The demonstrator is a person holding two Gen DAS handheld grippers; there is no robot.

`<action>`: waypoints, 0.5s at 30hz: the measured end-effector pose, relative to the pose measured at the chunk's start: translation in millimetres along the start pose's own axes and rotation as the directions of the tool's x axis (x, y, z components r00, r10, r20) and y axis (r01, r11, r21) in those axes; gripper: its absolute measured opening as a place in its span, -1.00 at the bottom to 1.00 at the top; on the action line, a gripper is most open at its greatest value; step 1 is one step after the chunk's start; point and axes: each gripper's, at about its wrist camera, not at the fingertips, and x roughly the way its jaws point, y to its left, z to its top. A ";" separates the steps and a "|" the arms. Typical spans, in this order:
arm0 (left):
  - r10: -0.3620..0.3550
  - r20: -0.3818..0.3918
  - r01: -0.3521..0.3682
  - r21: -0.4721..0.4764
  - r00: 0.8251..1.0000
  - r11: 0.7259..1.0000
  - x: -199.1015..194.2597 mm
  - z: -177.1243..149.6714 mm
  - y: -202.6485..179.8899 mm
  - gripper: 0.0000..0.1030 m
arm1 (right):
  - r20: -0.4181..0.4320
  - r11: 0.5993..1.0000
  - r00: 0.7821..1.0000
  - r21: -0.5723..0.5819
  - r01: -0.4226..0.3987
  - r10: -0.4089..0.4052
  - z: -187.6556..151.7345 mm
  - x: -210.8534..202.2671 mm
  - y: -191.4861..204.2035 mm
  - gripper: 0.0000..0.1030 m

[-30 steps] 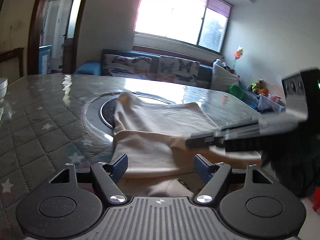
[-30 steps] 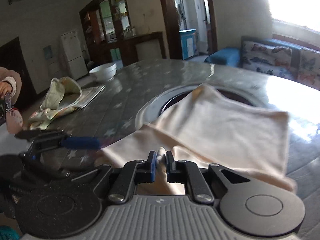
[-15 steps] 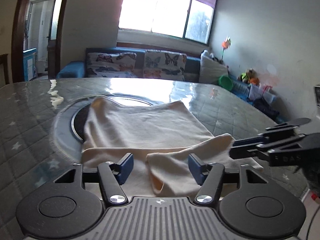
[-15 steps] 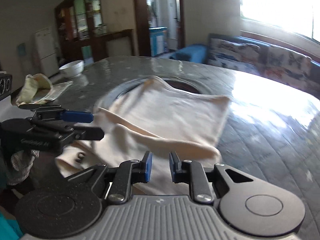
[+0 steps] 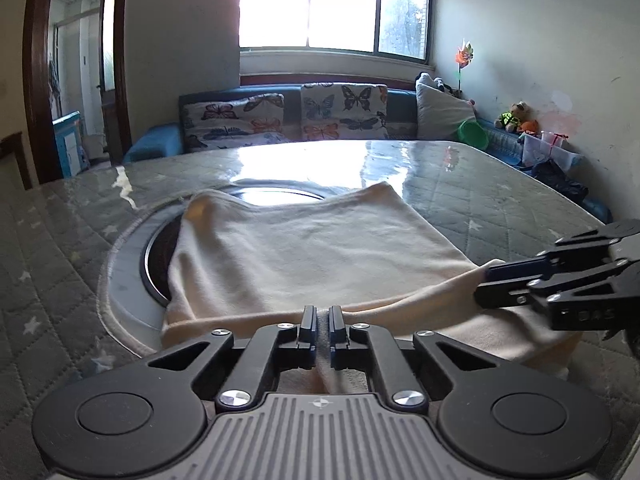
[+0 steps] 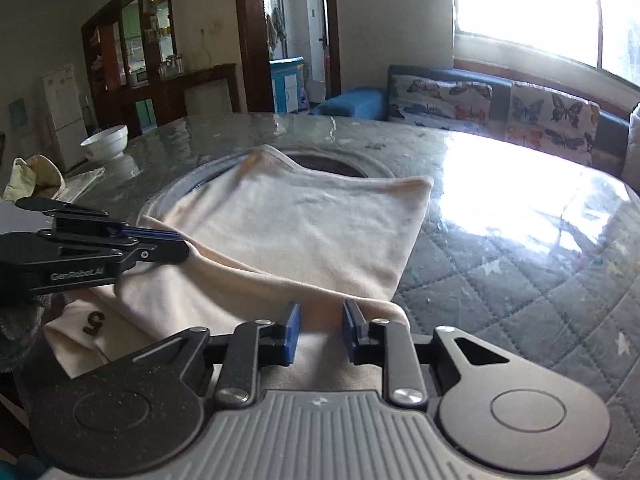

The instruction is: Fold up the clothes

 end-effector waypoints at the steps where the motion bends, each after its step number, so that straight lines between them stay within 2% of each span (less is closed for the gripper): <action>1: 0.006 0.006 -0.006 -0.002 1.000 1.000 -1.3 1.7 1.4 -0.89 | 0.013 1.000 1.000 0.000 0.002 -0.002 1.0 -3.6 0.6 -0.33; 7: 0.028 0.041 -0.027 -0.026 0.999 0.999 -8.7 10.6 14.2 -0.89 | 0.021 1.000 1.000 -0.028 0.005 -0.004 -4.3 -10.0 8.3 -0.16; 9: 0.031 0.029 -0.031 -0.016 0.999 0.999 -7.6 10.1 17.1 -0.88 | 0.014 0.999 1.000 -0.043 0.009 -0.008 -9.7 -9.1 12.6 -0.16; 12: 0.040 0.013 -0.040 0.014 0.999 0.999 -8.5 8.8 18.6 -0.84 | 0.045 0.997 0.999 -0.076 0.006 -0.002 -7.2 -18.7 21.8 -0.16; 15: 0.040 0.036 -0.041 0.003 0.999 0.999 -18.6 10.2 20.5 -0.78 | 0.074 0.994 0.997 -0.106 0.000 0.008 -5.0 -28.1 31.1 -0.16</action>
